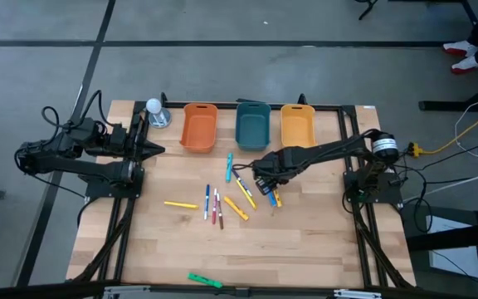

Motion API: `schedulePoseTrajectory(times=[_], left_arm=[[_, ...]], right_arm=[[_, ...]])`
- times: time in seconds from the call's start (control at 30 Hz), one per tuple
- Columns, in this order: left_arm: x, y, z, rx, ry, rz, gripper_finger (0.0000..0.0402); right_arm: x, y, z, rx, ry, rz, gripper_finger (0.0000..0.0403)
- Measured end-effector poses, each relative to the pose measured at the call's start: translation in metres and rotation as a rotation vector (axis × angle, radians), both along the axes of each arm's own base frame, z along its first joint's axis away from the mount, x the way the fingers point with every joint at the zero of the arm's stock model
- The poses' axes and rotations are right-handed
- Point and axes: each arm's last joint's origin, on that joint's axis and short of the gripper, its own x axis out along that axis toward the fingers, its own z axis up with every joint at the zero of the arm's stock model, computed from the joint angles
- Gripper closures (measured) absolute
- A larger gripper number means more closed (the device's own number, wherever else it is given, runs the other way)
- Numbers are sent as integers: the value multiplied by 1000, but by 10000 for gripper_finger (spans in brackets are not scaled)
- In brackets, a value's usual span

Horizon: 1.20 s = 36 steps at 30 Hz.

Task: Pick & Place Markers
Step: Put the right yellow highlighter pen into the yellow bin

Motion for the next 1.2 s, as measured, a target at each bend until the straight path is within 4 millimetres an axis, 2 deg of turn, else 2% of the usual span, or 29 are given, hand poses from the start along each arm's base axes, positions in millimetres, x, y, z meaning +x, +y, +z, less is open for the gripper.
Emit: schedulePoseTrajectory(times=[0.3,0.53,1.2], left_arm=[[0,0,0,0,0,0,390],[0,0,0,0,0,0,392],[0,0,0,0,0,0,389]], right_arm=[[6,0,-9,7,-36,-44,173],[-2,1,-24,35,-4,-75,173],[-2,1,-27,37,-6,-94,173]])
